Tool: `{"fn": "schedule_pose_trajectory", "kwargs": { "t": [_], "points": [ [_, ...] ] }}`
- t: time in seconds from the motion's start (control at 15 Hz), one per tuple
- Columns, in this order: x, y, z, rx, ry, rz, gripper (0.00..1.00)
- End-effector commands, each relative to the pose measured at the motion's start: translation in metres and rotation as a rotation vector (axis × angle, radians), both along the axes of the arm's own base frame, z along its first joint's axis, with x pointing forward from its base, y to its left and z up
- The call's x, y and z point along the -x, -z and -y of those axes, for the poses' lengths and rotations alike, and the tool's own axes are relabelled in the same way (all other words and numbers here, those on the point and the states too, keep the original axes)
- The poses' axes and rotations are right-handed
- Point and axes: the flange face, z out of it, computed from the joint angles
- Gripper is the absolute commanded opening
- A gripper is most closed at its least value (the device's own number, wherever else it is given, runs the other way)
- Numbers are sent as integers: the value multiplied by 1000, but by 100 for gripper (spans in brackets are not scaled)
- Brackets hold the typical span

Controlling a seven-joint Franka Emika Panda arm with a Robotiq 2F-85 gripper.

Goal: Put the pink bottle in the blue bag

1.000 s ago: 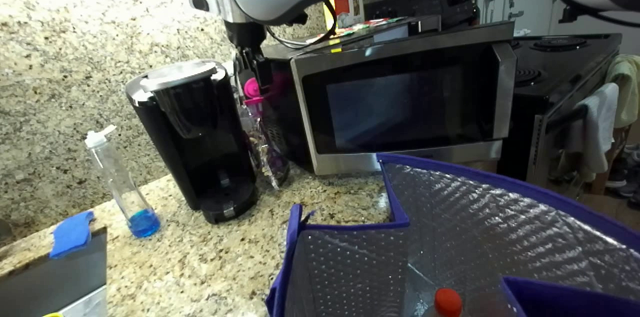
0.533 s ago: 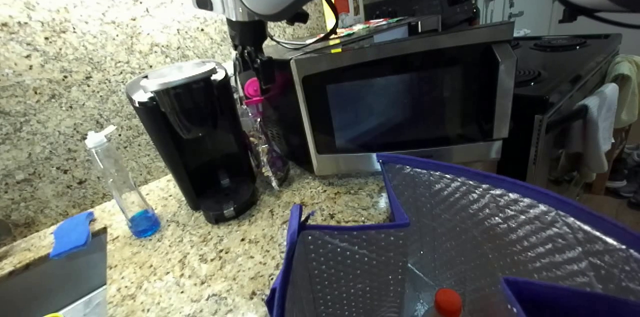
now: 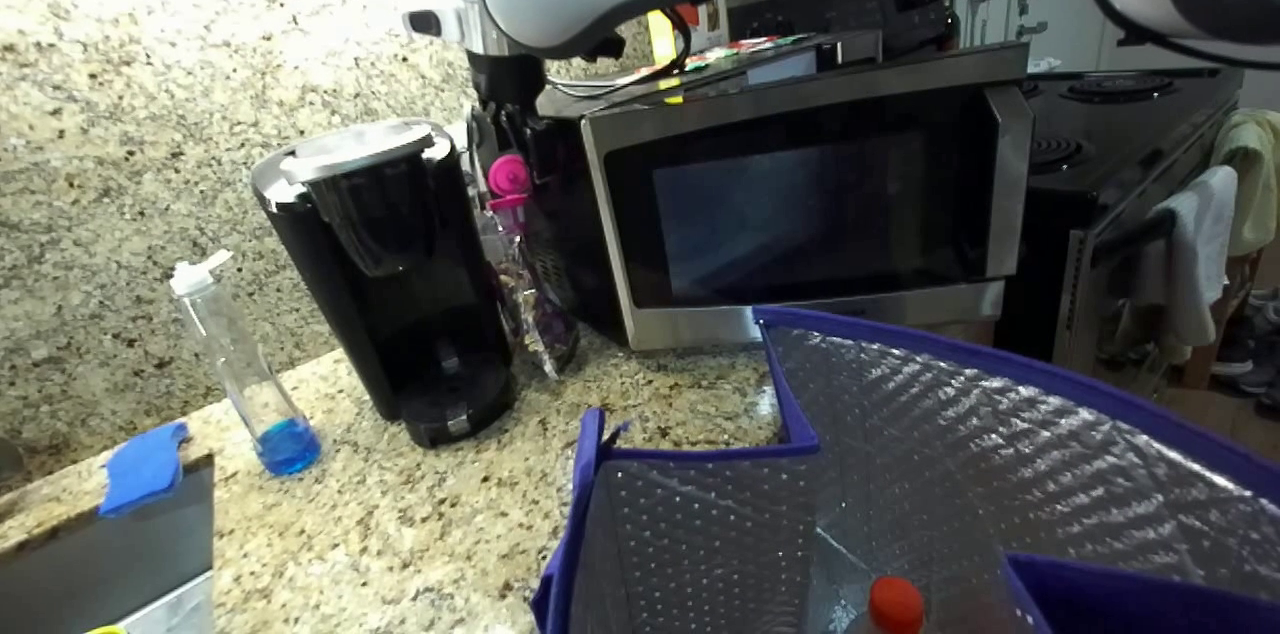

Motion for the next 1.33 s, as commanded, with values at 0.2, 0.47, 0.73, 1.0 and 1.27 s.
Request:
{"fn": "schedule_pose_trajectory", "kwargs": {
  "t": [0.2,0.47,0.73,1.0,1.27],
  "points": [
    [-4,0,-1,-47,-65,9,47],
    [-3,-3,-3,-59,-74,13,20],
    [-4,-5,1,-74,-70,13,7],
    [-1,-19,4,-86,-57,20,10],
    [16,-76,0,-94,-16,72,10]
  ]
}}
